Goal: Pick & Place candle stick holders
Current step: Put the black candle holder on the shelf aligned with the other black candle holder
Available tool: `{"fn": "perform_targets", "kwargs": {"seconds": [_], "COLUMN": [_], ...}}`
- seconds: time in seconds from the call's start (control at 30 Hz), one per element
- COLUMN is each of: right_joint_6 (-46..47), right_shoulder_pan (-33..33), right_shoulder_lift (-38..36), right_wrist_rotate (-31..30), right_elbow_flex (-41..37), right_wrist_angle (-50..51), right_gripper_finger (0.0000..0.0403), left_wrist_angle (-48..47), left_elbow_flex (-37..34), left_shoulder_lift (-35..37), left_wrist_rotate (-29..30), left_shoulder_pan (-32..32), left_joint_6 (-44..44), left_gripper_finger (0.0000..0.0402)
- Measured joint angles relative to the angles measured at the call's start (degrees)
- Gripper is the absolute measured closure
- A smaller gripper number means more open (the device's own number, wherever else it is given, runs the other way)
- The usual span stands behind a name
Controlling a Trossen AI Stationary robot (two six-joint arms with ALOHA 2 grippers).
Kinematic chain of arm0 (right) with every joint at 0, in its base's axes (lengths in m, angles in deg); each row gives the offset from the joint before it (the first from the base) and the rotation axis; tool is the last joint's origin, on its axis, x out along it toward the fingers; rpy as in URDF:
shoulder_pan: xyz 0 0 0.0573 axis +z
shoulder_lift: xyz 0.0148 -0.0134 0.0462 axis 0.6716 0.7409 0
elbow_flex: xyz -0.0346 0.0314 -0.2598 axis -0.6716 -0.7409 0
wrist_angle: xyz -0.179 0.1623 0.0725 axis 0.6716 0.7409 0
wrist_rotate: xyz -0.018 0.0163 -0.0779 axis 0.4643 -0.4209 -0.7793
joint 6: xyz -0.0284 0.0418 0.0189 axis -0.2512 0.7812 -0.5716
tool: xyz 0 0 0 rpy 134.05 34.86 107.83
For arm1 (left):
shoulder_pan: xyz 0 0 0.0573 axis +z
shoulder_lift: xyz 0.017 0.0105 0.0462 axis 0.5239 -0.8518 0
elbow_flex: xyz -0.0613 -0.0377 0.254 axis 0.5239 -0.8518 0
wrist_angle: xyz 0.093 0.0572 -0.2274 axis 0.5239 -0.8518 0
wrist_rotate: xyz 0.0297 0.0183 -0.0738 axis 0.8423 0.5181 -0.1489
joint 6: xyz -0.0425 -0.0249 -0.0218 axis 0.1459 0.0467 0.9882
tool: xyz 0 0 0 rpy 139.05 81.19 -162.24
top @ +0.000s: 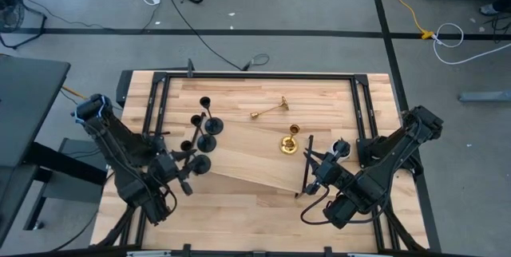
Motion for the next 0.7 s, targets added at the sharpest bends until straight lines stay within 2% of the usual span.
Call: {"fn": "perform_targets", "kwargs": {"seconds": [0.27,0.53,0.7], "right_joint_6": [0.00,0.00,0.00], "right_shoulder_pan": [0.00,0.00,0.00], "right_shoulder_lift": [0.00,0.00,0.00], "right_wrist_rotate": [0.00,0.00,0.00], "right_elbow_flex": [0.00,0.00,0.00], "right_wrist_angle": [0.00,0.00,0.01], "right_gripper_finger": [0.0354,0.0354,0.0354], "left_wrist_angle": [-0.20,-0.22,-0.22], "left_elbow_flex": [0.02,0.02,0.02], "left_shoulder_lift": [0.26,0.26,0.26], "left_wrist_rotate": [-0.62,-1.88,-2.01], "left_shoulder_pan": [2.80,3.03,3.03], "left_joint_6": [-1.74,-2.06,-2.12], "left_gripper_finger": [0.0294,0.0293,0.0274]}}
